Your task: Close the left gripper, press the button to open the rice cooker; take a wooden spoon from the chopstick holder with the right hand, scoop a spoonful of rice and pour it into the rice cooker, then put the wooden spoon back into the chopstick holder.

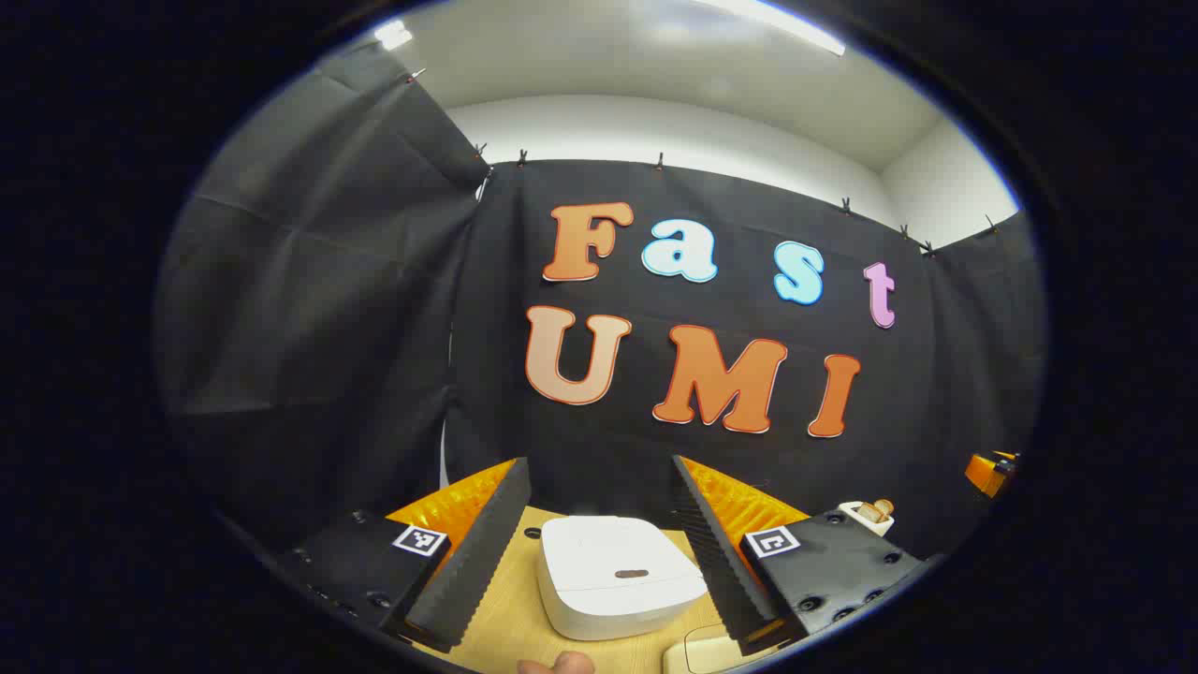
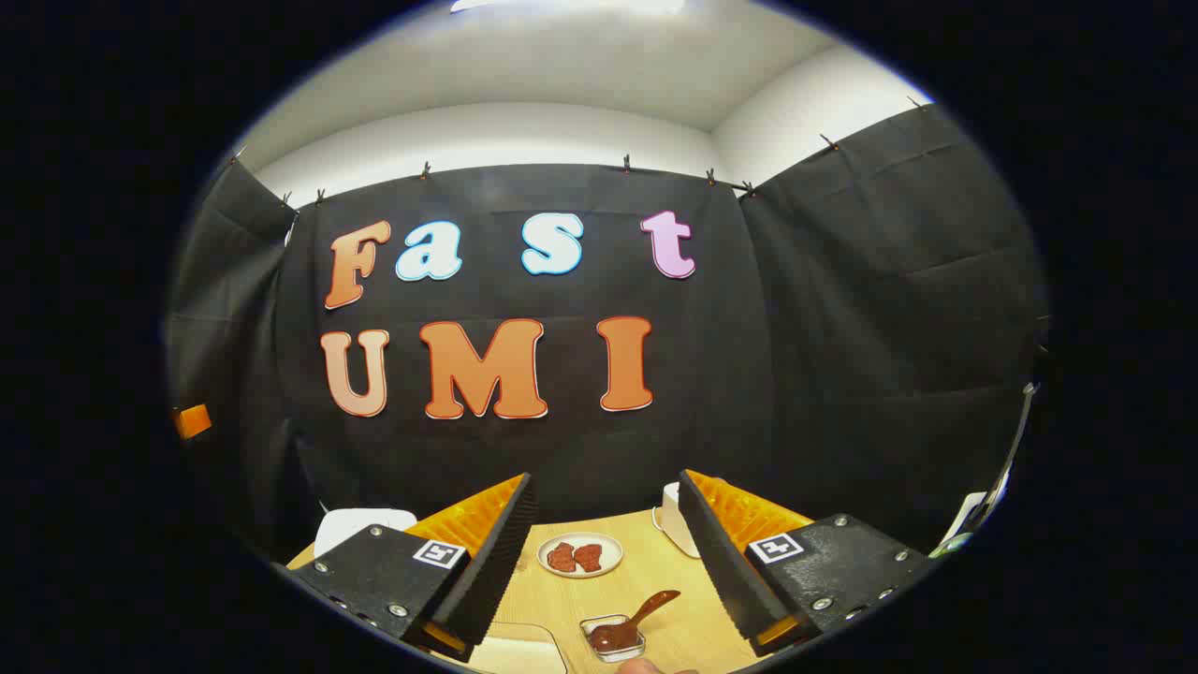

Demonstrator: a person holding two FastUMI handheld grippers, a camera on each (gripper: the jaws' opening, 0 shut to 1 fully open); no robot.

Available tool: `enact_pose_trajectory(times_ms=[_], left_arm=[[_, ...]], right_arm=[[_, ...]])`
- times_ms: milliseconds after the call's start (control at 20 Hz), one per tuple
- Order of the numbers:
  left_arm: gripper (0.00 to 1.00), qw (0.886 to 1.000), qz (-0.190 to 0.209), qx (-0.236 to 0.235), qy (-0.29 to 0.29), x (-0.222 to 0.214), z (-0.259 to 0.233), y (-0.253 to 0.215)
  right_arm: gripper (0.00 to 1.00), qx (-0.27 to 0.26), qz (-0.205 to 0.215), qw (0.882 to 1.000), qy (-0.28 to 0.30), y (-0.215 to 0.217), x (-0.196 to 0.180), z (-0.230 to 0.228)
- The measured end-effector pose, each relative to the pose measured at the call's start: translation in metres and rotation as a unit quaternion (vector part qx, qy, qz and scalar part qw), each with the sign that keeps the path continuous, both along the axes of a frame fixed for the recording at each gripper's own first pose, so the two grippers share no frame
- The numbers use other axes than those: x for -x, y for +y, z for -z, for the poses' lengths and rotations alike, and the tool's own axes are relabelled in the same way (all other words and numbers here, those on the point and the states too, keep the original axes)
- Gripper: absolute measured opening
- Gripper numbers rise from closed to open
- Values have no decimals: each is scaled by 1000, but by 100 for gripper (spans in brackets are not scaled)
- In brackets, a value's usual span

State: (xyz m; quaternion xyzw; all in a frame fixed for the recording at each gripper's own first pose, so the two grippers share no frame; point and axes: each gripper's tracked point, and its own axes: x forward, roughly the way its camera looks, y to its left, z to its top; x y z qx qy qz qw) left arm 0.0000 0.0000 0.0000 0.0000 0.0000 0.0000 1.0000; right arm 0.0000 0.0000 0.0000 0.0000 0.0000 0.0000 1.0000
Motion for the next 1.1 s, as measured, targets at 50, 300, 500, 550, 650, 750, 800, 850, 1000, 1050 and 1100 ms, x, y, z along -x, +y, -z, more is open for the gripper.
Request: enact_pose_trajectory(times_ms=[50,300,500,550,650,750,800,850,1000,1050,1100], left_arm=[[100,1000,-4,-1,6,1,3,3],[100,1000,-6,-16,10,4,4,9],[100,999,-5,-29,14,6,9,6],[100,999,-8,-32,15,6,10,8],[97,999,-9,-35,17,7,11,7],[100,999,-4,-29,19,9,11,4],[100,999,-2,-26,20,9,12,3],[100,999,-2,-25,23,7,14,3],[100,999,-1,-34,28,4,19,1],[100,999,-1,-38,28,4,20,1],[100,999,0,-42,29,3,21,1]], right_arm=[[94,0,2,1000,3,-1,2,1],[94,12,10,1000,5,-8,4,-1],[94,8,12,1000,8,-13,5,-1],[94,8,12,1000,9,-14,5,0],[94,13,15,1000,11,-17,5,2],[94,21,19,1000,13,-20,5,2],[95,21,19,1000,12,-21,6,2],[95,19,20,1000,13,-22,6,3],[94,14,22,1000,17,-25,3,4],[94,14,24,999,17,-26,2,4],[94,14,25,999,16,-27,1,3]])
